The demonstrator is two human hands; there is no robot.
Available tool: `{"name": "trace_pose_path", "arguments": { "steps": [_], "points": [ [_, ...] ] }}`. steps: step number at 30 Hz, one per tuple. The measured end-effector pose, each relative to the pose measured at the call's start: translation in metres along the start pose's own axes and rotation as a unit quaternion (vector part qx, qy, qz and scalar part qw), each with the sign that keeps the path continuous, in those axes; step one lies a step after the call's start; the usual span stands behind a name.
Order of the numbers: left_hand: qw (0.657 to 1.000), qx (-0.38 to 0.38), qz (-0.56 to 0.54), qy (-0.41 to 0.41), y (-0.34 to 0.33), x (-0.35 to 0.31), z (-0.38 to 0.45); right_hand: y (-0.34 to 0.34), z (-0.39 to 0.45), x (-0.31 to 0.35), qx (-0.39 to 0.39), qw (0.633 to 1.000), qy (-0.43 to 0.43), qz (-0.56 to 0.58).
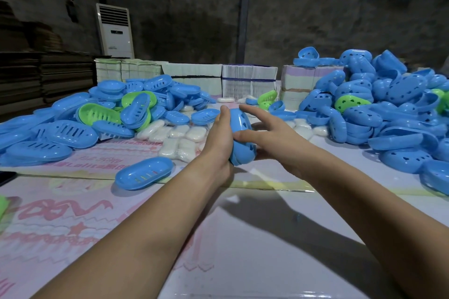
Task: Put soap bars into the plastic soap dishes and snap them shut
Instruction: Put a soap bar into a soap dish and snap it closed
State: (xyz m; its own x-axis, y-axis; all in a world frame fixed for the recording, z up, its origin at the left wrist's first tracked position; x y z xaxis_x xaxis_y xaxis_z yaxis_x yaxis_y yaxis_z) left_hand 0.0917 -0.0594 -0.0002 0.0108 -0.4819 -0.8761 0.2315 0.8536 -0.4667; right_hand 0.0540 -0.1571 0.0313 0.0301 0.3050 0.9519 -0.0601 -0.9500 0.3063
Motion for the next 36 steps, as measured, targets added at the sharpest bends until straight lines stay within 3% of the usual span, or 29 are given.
{"name": "trace_pose_path", "arguments": {
  "steps": [5,16,25,36],
  "points": [
    [0.997,0.017,0.075,0.002,0.001,0.006,0.003,0.001,0.000,-0.003,0.030,0.998,-0.055,0.017],
    [0.997,0.016,0.074,-0.022,0.002,0.004,0.001,-0.001,0.003,-0.008,0.023,0.996,-0.064,0.064],
    [0.998,0.049,0.036,-0.030,0.001,-0.003,0.000,-0.001,0.002,-0.004,0.002,0.998,-0.008,0.064],
    [0.997,0.004,0.024,-0.070,0.001,-0.004,0.003,0.006,0.004,-0.004,0.057,0.997,0.015,0.053]
  ]
}}
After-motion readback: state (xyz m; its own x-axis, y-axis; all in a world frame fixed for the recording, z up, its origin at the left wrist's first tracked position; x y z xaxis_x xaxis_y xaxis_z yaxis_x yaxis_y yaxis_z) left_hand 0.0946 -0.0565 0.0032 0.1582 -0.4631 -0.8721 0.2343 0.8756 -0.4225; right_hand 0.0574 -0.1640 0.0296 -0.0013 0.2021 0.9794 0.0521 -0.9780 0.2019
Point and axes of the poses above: each hand's wrist, its own z-axis towards the middle knuckle, its own y-axis out of the back of the hand, x = y × z, the point moved 5 cm from there along z, towards the middle knuckle, and after that the axes turned 14 degrees about -y, right-handed, at the moved point
